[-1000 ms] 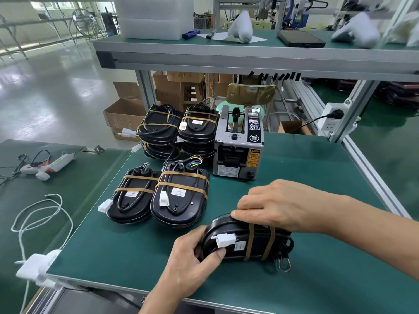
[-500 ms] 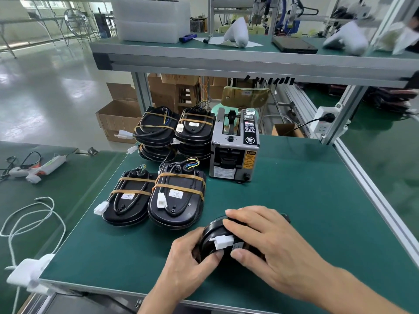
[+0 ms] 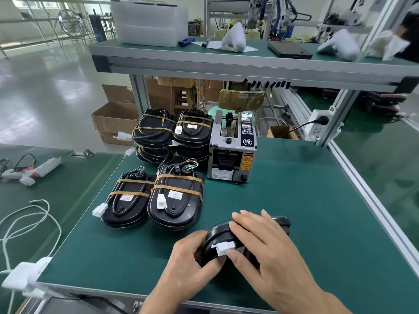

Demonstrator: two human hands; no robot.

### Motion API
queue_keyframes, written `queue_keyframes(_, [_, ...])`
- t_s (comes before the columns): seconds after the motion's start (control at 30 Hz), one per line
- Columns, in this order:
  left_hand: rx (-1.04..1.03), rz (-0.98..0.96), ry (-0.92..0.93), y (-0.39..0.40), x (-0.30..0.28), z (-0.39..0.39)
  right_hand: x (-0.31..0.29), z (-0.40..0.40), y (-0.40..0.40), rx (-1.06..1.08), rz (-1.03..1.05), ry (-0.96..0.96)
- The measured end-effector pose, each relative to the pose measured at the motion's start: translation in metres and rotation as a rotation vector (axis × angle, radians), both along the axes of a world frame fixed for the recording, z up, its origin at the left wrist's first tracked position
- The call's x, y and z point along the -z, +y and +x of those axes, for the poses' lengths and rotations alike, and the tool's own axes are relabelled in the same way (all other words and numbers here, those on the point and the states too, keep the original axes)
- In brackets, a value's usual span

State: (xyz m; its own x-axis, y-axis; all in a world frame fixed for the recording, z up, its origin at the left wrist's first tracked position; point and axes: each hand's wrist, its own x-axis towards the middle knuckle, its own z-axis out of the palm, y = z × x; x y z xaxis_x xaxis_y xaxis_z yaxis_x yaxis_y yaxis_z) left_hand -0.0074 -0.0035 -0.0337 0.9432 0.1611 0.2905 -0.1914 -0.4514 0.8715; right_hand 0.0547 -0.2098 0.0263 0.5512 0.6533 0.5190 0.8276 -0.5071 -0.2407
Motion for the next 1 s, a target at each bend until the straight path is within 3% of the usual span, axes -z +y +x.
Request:
queue_keyframes(0.27, [-0.023, -0.001, -0.001, -0.001, -0.001, 0.000, 0.004, -0.004, 0.002, 0.110, 0.089, -0.027])
queue_keyframes(0.63, [0.001, 0.013, -0.030, 0.003, -0.001, 0.000, 0.003, -0.012, 0.006, 0.115, -0.069, 0.012])
queue_keyframes(0.77, [-0.015, 0.008, -0.033, 0.000, -0.003, -0.001, 0.001, -0.010, 0.005, 0.104, -0.042, 0.016])
queue_keyframes(0.9, [-0.025, 0.015, -0.059, -0.002, -0.005, -0.001, -0.011, -0.005, 0.005, 0.143, 0.002, 0.059])
queue_keyframes(1.0, [-0.032, 0.004, -0.071, -0.002, -0.006, -0.001, -0.019, 0.000, 0.000, 0.232, -0.081, 0.062])
